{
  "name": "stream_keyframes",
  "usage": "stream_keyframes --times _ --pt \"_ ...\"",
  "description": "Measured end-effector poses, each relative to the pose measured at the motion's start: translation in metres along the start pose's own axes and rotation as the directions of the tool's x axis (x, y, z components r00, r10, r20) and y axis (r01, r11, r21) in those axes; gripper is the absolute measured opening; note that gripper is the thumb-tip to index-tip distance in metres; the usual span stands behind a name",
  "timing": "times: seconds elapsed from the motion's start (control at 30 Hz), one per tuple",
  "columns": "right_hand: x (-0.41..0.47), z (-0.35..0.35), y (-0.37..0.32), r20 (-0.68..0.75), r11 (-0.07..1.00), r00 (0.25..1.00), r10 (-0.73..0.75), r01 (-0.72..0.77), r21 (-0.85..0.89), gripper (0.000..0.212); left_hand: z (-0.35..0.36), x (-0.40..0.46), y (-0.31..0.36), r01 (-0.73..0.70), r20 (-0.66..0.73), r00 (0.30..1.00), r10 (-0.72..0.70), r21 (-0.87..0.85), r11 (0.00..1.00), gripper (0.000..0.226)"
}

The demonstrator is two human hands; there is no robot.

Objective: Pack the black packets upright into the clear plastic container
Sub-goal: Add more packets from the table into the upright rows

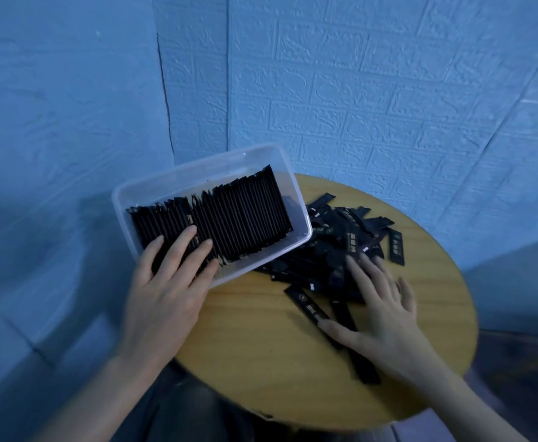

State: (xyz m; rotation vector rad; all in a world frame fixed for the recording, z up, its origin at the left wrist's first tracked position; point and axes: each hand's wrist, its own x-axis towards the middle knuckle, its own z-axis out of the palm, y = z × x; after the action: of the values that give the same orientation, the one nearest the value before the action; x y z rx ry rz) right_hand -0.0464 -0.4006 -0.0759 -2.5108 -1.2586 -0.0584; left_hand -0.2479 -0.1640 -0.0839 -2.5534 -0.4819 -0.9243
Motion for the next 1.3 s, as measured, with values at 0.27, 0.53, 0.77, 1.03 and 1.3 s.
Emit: stream_keyframes --times 0.27,0.53,0.77,1.03,1.3 --pt "-0.024 0.005 -0.002 0.164 0.946 0.934 0.318 -0.324 0.012 0.133 -0.004 -0.004 0.03 0.075 -0.014 0.997 -0.075 -0.037 0.997 0.014" --pt "-0.031 0.015 0.009 -0.011 0.983 1.0 0.016 -0.014 0.185 0.075 0.001 -0.004 0.029 0.17 0.024 0.985 -0.169 -0.037 0.985 0.029" --pt "0.031 -0.005 -0.006 0.104 0.994 0.989 -0.108 0.106 0.031 0.136 0.004 -0.003 0.03 0.196 0.068 0.979 -0.194 -0.02 0.98 0.041" --pt "0.107 -0.011 -0.02 0.468 0.969 0.876 -0.12 0.206 -0.138 0.126 0.006 -0.005 0.03 0.196 0.052 0.979 -0.195 -0.019 0.98 0.039" --pt "0.088 -0.008 -0.027 0.303 0.919 0.929 -0.211 0.295 -0.263 0.085 0.007 -0.005 0.029 0.198 0.042 0.98 -0.197 -0.026 0.98 0.037"
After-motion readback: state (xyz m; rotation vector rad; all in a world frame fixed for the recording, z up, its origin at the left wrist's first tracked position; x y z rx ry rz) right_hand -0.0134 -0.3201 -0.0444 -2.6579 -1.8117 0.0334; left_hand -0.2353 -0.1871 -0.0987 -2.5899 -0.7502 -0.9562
